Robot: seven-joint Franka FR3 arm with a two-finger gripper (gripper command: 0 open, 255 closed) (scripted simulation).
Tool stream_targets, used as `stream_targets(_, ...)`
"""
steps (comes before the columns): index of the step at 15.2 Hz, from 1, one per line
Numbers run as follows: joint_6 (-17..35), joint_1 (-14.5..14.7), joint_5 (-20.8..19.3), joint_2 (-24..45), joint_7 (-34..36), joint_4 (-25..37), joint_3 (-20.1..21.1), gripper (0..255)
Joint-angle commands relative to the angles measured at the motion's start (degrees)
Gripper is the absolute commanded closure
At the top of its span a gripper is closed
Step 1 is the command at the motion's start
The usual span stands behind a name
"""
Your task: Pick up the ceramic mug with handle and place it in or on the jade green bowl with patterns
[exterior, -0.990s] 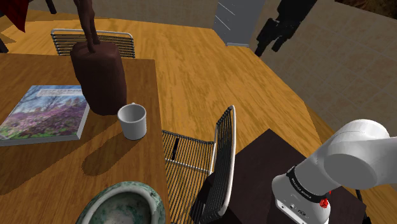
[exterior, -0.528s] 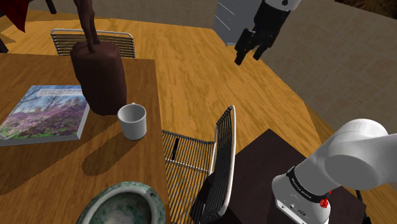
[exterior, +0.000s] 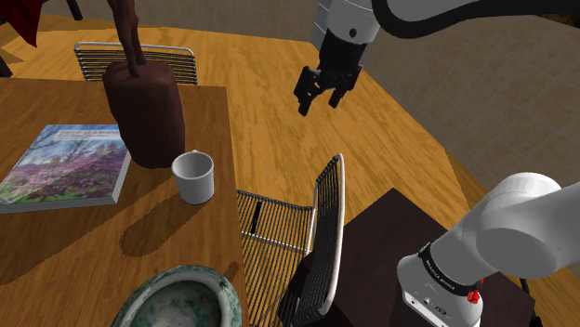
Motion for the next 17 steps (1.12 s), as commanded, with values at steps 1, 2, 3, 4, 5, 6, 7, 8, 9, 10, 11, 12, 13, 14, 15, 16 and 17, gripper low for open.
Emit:
stream_targets(1,2.1,0.3,0.3,3.3,2.2,1.2,1.8,0)
stream_targets(2,3.1,0.5,0.3,5.0,3.4,1.8,2.7,0)
stream_targets(3,4.1,0.6,0.2,6.8,4.5,2.5,3.6,0)
stream_targets(4,5.0,0.8,0.1,8.6,5.6,3.3,4.5,0)
stream_targets(5,5.9,0.9,-0.2,10.4,6.8,4.2,5.4,0)
stream_targets(6,6.8,1.0,-0.5,12.3,8.0,5.1,6.2,0)
stream_targets(7,7.6,1.2,-0.9,14.2,9.3,6.1,7.0,0)
stream_targets(8,8.4,1.3,-1.4,16.2,10.5,7.1,7.8,0)
stream_targets(9,9.1,1.5,-2.0,18.2,11.8,8.2,8.6,0)
stream_targets(10,9.8,1.7,-2.7,20.2,13.2,9.4,9.3,0)
stream_targets(11,10.5,1.9,-3.5,22.3,14.5,10.7,10.0,0)
stream_targets(12,11.0,2.2,-4.4,24.4,15.9,12.0,10.6,0)
stream_targets(13,11.6,2.6,-5.3,26.5,17.3,13.4,11.1,0)
stream_targets(14,12.0,3.0,-6.3,28.7,18.7,14.9,11.6,0)
stream_targets(15,12.4,3.5,-7.4,30.9,20.1,16.4,11.9,0)
stream_targets(16,12.7,4.1,-8.4,33.1,21.4,18.1,12.2,0)
stream_targets(17,12.9,4.7,-9.5,35.3,22.8,19.8,12.4,0)
